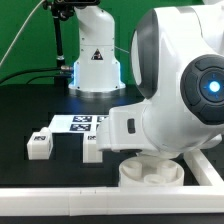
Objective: Assemble stool
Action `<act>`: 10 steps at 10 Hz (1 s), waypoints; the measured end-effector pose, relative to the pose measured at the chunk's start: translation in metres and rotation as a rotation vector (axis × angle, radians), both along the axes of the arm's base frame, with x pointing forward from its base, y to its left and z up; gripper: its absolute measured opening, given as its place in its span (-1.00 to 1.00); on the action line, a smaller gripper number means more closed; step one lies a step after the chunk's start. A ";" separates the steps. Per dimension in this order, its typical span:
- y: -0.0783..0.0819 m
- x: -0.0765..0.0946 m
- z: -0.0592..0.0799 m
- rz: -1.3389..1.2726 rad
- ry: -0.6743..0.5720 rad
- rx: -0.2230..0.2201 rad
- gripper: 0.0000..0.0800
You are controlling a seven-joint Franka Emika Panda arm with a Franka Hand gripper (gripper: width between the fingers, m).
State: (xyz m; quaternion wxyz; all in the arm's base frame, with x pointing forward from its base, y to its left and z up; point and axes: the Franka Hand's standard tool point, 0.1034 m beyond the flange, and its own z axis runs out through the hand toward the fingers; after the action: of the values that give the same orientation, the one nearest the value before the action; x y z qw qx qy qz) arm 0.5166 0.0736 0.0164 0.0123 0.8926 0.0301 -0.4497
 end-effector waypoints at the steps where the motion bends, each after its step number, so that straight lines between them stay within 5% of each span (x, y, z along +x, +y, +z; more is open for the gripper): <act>1: -0.003 0.018 0.028 0.013 -0.031 0.030 -0.19; 3: -0.006 0.038 0.073 0.030 -0.095 0.047 -0.19; 6: -0.002 0.043 0.073 0.038 -0.132 0.048 -0.19; 8: 0.000 0.064 0.060 0.064 -0.363 0.062 -0.19; 9: -0.002 0.061 0.072 0.083 -0.396 0.083 -0.19; 10: -0.002 0.085 0.099 0.123 -0.498 0.120 -0.19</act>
Offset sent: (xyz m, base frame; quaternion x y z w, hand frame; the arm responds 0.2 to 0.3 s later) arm 0.0133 0.0012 0.0415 -0.0698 0.0906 -0.0194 0.9932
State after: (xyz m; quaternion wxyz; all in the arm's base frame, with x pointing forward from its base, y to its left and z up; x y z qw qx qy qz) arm 0.6016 0.0717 0.1150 -0.0064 0.9714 0.1069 -0.2120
